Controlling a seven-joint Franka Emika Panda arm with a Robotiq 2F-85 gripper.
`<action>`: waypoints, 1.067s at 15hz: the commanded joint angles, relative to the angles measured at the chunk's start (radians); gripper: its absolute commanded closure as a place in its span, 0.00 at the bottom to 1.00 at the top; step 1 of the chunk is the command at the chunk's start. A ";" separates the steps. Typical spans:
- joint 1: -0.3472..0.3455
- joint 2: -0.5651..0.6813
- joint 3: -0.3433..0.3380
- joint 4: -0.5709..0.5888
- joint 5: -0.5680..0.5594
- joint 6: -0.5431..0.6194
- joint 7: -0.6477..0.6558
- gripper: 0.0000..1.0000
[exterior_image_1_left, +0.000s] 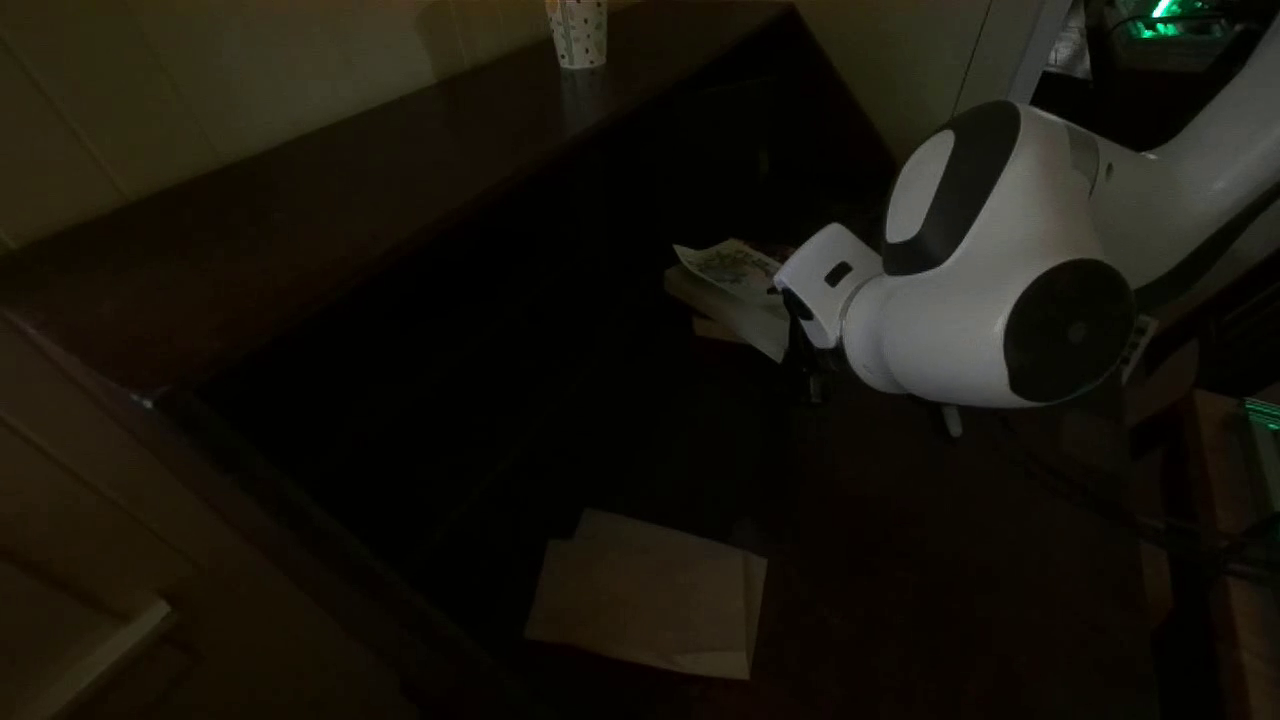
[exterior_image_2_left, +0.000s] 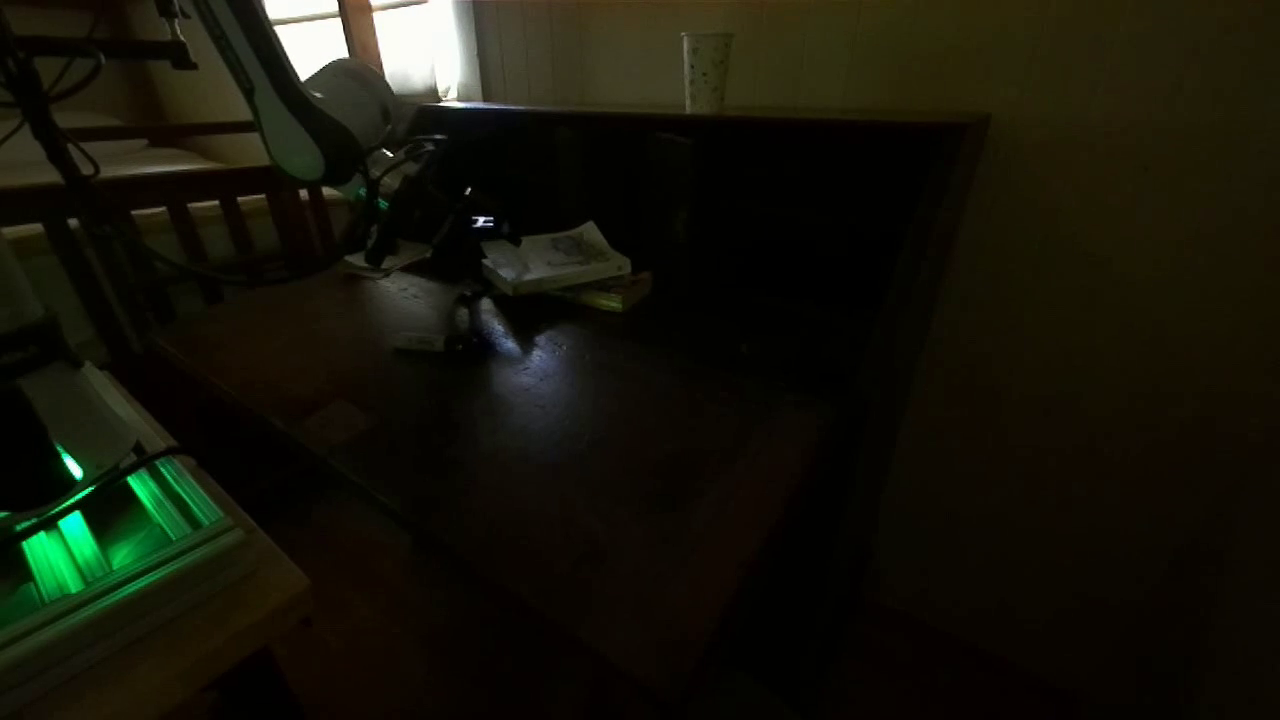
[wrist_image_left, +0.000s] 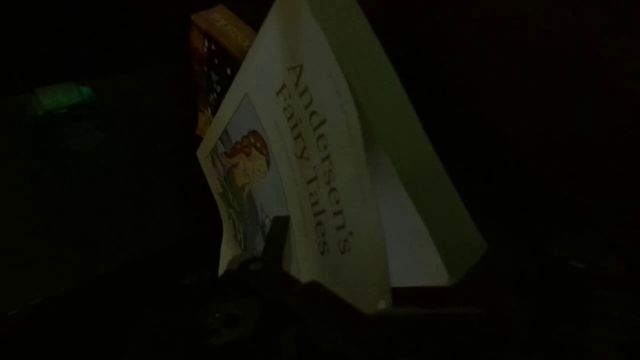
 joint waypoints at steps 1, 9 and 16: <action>0.012 0.040 0.005 0.028 0.064 -0.072 -0.075 0.00; 0.017 0.099 0.013 0.065 0.037 -0.169 -0.060 0.00; 0.028 0.139 0.024 0.074 0.040 -0.244 -0.038 0.00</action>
